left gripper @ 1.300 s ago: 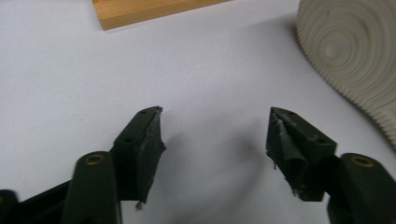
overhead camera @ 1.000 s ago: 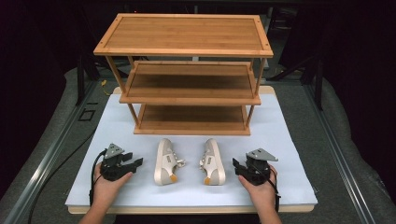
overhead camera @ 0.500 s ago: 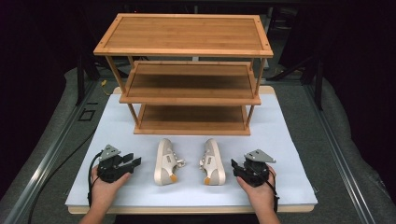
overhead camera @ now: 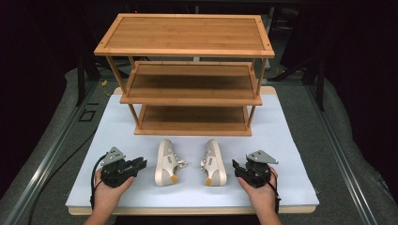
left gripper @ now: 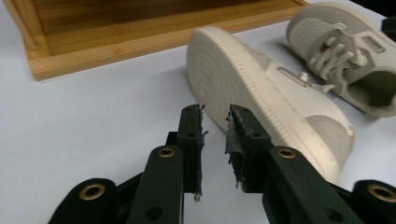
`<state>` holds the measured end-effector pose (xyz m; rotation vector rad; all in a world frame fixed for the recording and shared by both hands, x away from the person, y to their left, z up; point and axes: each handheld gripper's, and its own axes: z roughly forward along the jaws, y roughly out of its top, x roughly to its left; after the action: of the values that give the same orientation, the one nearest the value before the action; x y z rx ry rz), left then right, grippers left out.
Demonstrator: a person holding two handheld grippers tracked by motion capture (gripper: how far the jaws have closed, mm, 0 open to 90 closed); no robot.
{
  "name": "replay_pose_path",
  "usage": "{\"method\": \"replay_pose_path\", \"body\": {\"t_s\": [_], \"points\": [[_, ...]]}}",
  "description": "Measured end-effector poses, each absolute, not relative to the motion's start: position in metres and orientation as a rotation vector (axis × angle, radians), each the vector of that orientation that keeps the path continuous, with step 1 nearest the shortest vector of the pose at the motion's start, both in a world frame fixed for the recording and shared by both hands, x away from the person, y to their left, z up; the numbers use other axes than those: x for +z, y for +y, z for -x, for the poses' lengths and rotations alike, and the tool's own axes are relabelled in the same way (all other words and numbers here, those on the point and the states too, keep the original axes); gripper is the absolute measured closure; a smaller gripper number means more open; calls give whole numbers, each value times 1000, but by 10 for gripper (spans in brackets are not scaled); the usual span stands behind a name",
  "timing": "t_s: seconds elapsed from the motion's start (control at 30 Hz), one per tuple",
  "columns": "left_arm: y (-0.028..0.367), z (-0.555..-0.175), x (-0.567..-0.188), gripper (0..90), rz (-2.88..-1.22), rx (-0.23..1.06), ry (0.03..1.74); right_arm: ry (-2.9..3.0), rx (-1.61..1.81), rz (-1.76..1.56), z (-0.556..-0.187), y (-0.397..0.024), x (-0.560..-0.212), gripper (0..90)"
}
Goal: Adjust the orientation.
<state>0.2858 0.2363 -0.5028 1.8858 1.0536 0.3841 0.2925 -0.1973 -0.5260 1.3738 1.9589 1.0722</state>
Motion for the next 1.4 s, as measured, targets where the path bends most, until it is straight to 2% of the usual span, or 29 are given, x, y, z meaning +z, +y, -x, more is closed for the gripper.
{"method": "replay_pose_path", "body": {"t_s": [0.27, 0.57, 0.83, 1.4], "points": [[227, -280, -498, 844, -1897, 361, 998, 1943, 1079, -1400, -293, -200, -526, 409], [210, -276, -497, 892, -1937, 324, 924, 1948, 1082, -1404, -294, -200, -527, 409], [198, -278, -500, 895, -1988, 352, 894, 1943, 1080, -1407, -294, -200, -527, 409], [209, -277, -501, 896, -1985, 360, 915, 1933, 1094, -1411, -294, -202, -527, 409]]}}
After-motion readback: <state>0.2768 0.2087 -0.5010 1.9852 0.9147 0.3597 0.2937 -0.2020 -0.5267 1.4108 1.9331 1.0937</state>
